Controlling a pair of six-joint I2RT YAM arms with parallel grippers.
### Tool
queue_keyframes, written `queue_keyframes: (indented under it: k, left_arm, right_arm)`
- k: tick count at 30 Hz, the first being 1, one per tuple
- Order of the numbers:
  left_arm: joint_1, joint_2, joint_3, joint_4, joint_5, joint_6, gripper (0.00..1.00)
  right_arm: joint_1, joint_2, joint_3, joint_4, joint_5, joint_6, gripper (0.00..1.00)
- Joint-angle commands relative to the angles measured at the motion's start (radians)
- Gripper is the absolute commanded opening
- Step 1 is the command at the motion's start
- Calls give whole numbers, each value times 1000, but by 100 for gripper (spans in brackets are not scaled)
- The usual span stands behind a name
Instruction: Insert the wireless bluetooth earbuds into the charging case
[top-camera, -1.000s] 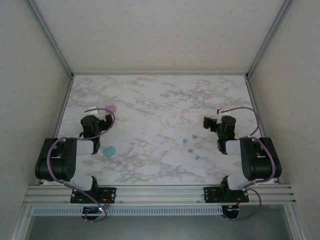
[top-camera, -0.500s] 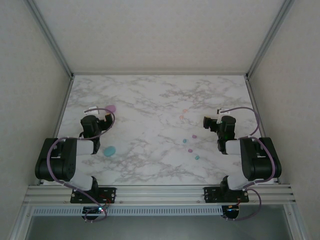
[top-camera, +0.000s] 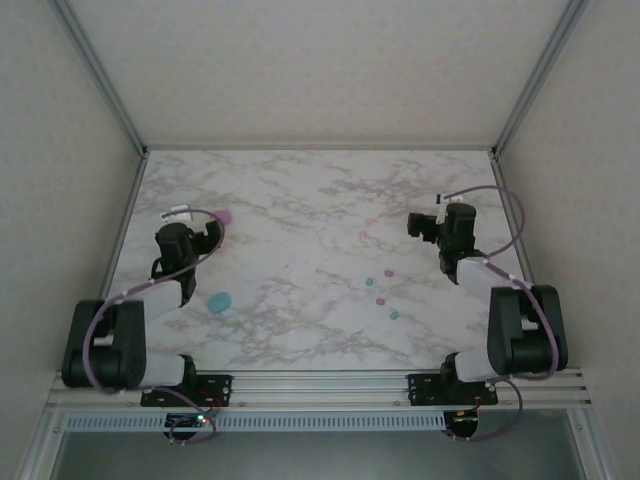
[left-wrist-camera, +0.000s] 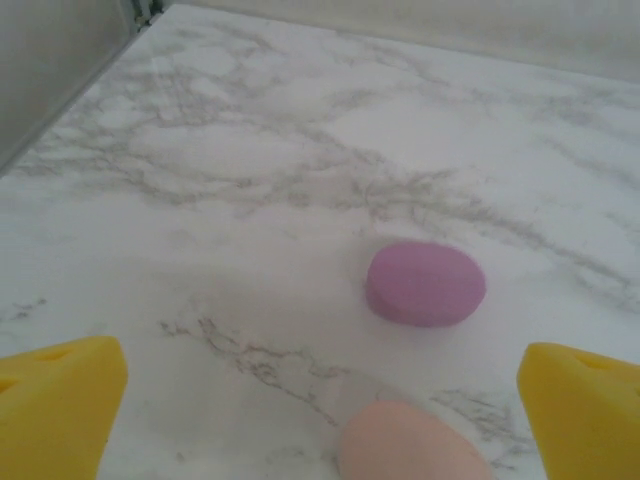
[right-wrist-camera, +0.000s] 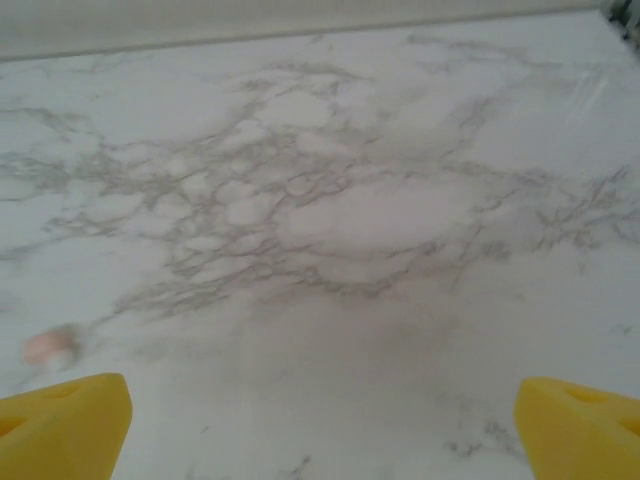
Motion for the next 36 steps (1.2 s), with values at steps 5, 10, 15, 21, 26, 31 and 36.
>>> queue_keyframes:
  k: [5, 10, 15, 21, 26, 31, 36]
  left_arm:
    - [4, -181, 344, -720, 235, -242, 89]
    - [-5, -262, 347, -1022, 288, -467, 78]
    - [-38, -361, 264, -1198, 226, -583, 77]
    - [-86, -358, 216, -1323, 143, -588, 77]
    - [-171, -213, 240, -1336, 121, -563, 79]
    - [-182, -124, 249, -1292, 122, -505, 91]
    - [-182, -53, 282, -1300, 78, -461, 94]
  right_arm:
    - [-4, -200, 251, -725, -318, 216, 99]
    - [-3, -352, 219, -791, -569, 282, 97]
    - [-2, -478, 161, -772, -574, 358, 97]
    - [9, -462, 145, -744, -624, 416, 95]
    - [38, -423, 157, -755, -605, 421, 95]
    - [59, -394, 171, -770, -583, 423, 95]
    - [74, -363, 185, -785, -565, 425, 96]
